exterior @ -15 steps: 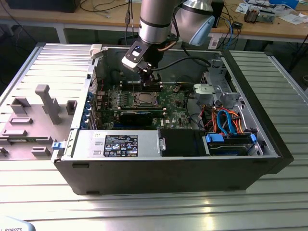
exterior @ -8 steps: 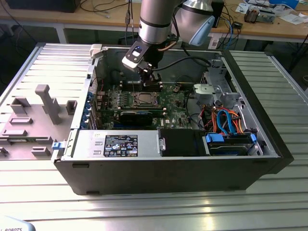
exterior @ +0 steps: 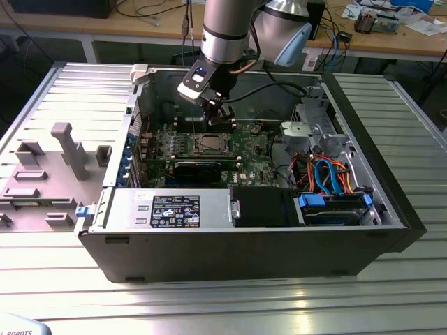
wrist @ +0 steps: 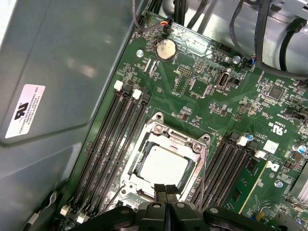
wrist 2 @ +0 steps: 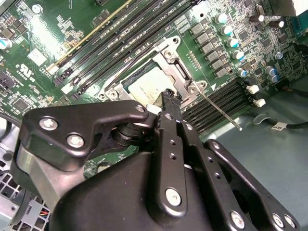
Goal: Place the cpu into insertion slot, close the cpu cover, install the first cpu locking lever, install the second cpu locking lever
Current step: 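Install the first cpu locking lever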
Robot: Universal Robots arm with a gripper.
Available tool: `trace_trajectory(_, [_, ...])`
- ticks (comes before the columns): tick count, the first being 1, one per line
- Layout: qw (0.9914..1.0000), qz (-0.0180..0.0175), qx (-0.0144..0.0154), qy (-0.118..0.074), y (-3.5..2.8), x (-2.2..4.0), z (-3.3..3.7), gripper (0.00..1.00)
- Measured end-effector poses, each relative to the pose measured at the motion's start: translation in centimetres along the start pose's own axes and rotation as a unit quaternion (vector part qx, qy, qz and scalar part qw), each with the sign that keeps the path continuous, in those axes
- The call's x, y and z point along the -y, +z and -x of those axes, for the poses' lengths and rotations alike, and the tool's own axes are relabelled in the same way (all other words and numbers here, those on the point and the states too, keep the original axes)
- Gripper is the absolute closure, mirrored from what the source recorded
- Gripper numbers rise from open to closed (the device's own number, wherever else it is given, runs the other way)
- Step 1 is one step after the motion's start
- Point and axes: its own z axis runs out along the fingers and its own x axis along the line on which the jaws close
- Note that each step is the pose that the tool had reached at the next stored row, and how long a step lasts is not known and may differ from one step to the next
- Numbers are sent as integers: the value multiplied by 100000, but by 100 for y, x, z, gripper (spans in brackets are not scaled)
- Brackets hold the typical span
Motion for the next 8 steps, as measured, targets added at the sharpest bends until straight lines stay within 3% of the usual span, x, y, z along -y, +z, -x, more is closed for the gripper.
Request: trace_trajectory(8, [99998, -30, 54, -703, 0, 0, 0, 89])
